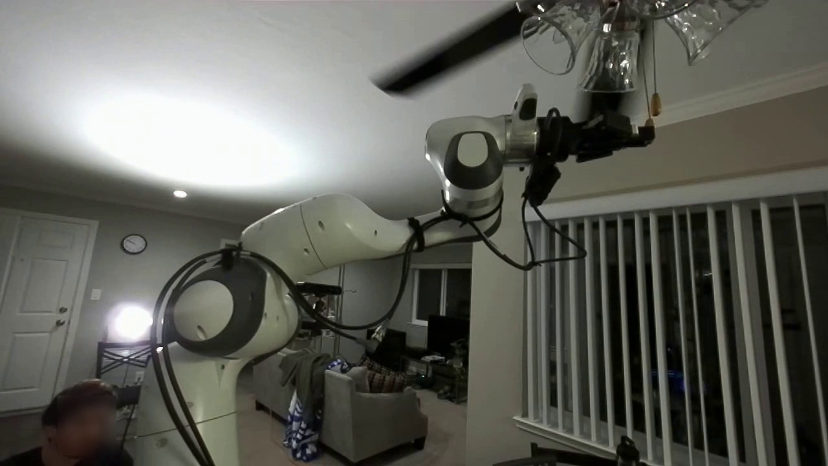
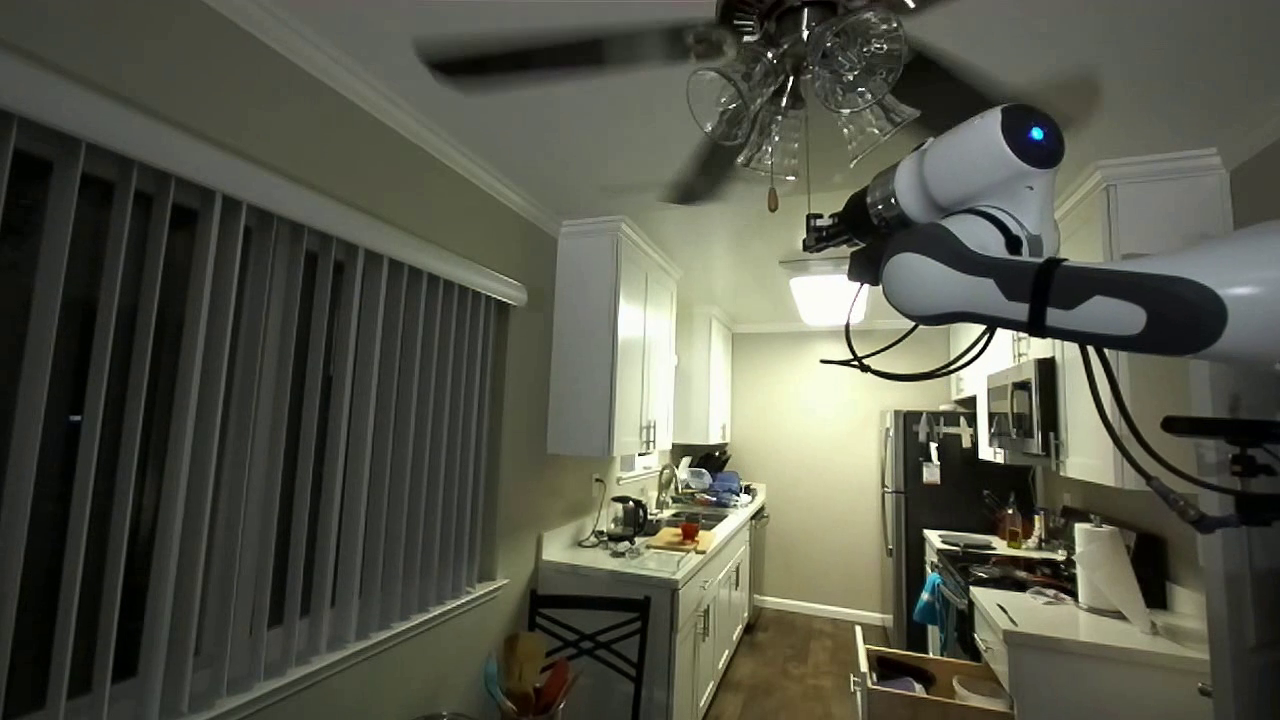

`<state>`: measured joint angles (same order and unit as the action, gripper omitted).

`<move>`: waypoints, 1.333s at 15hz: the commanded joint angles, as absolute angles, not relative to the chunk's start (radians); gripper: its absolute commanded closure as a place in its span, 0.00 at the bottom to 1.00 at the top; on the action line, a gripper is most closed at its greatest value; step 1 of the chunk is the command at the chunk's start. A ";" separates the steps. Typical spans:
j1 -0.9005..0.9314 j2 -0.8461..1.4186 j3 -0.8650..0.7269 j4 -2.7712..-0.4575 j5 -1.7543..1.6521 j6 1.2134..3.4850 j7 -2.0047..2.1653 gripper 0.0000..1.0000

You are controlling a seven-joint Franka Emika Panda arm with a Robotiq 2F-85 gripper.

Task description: Turn off the chandelier.

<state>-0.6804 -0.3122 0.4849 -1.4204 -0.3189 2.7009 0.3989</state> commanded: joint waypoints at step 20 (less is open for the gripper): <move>-0.432 -0.252 0.321 -1.411 -0.449 2.683 0.473 0.00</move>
<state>-0.5233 -0.2594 0.3839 -1.4169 -0.3812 2.7023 0.4465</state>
